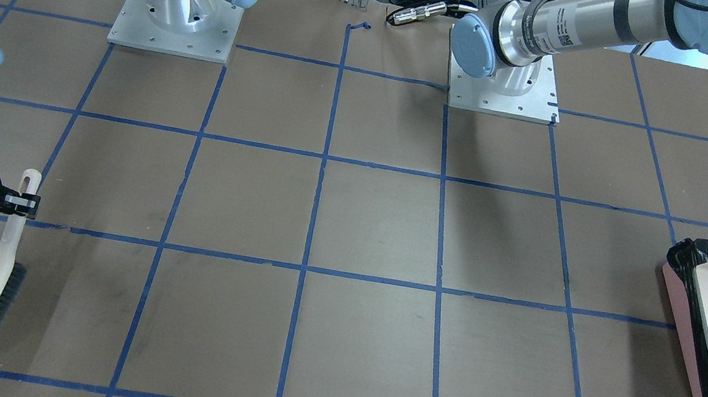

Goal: Sweep and dump trash into bin
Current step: 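Tip the dustpan over the black bin with the left gripper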

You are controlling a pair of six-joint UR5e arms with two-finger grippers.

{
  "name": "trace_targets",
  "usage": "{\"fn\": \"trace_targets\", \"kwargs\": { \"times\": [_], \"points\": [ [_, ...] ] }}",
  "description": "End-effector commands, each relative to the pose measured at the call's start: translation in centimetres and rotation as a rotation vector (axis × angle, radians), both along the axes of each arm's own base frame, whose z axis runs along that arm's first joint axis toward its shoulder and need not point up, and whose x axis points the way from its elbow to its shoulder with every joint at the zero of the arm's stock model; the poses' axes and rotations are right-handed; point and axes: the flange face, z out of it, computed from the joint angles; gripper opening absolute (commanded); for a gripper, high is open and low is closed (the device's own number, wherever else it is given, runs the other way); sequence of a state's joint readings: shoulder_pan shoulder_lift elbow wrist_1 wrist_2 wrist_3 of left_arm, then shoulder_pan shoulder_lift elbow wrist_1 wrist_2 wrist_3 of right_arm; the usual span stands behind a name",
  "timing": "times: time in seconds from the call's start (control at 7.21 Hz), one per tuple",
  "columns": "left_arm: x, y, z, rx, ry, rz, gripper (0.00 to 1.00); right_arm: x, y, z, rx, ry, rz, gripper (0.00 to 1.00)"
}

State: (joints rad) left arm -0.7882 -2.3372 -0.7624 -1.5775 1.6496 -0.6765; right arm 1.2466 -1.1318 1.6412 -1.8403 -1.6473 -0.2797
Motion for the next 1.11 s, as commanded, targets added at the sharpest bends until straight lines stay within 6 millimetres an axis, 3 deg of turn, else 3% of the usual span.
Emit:
{"fn": "trace_targets", "kwargs": {
  "times": [0.0,0.42,0.69,0.97],
  "points": [
    [3.1,0.8,0.3,-0.002,-0.033,0.022,0.0,0.1,0.5,-0.5,0.014,-0.003,0.0,0.0],
    [5.6,2.3,2.1,-0.039,-0.082,0.019,0.0,-0.5,0.8,0.0,0.016,0.012,-0.003,0.0],
    [8.8,3.9,2.2,-0.042,-0.174,-0.013,0.0,-0.8,0.9,0.1,0.016,0.008,0.005,0.0],
    [9.7,3.4,2.5,-0.078,-0.262,-0.025,0.0,-0.7,1.1,-0.4,0.023,-0.001,0.023,0.0]
  ]
}}
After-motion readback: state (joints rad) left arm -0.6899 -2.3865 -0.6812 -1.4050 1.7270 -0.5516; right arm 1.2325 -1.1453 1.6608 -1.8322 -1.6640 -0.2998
